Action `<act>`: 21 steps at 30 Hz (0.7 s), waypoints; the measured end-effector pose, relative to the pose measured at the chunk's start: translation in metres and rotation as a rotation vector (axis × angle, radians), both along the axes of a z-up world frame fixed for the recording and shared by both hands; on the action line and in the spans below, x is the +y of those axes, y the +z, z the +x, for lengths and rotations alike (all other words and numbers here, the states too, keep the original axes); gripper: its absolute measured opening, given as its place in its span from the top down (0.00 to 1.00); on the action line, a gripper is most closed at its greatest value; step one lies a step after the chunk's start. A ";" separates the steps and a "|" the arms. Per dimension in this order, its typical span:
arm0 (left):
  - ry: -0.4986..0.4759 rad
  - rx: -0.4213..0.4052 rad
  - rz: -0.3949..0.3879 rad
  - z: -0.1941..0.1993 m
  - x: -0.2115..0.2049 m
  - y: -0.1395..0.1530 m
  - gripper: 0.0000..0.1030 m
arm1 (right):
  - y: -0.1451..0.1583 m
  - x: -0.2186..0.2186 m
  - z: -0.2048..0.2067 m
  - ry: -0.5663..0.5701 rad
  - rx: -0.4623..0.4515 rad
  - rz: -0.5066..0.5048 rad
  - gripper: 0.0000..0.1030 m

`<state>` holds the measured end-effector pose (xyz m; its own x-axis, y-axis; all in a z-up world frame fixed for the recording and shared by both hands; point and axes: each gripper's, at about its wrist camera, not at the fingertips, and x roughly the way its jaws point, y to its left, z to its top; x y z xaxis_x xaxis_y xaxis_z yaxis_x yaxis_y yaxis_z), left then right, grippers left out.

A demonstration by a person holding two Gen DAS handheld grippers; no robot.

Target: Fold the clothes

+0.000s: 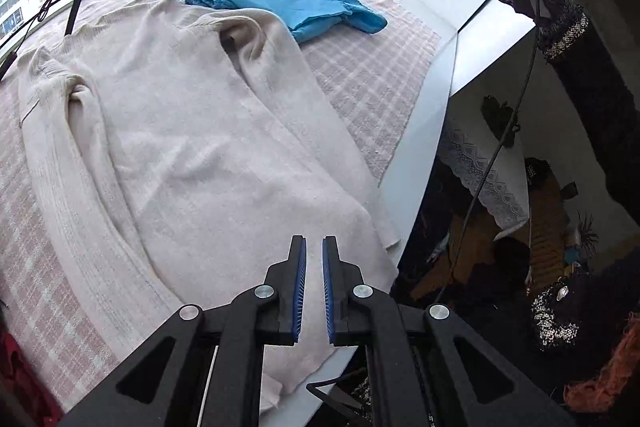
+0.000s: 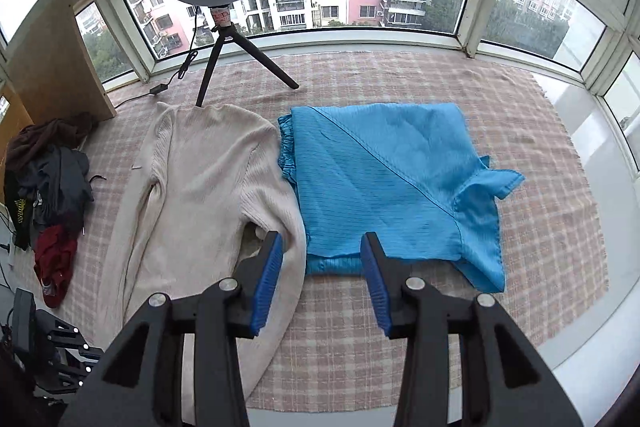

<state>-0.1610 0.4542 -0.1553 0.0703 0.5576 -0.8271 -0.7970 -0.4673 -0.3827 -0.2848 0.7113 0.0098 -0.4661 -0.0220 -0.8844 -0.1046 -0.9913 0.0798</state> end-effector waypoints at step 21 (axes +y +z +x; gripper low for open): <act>0.090 -0.204 0.208 0.019 0.080 0.026 0.98 | -0.137 -0.005 -0.101 0.221 -0.179 -0.196 0.61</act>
<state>-0.1417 0.5339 -0.1294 0.1660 0.7250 -0.6685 -0.6524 -0.4276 -0.6257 -0.3857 0.7066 -0.1271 -0.2690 -0.2829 -0.9207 0.0817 -0.9591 0.2709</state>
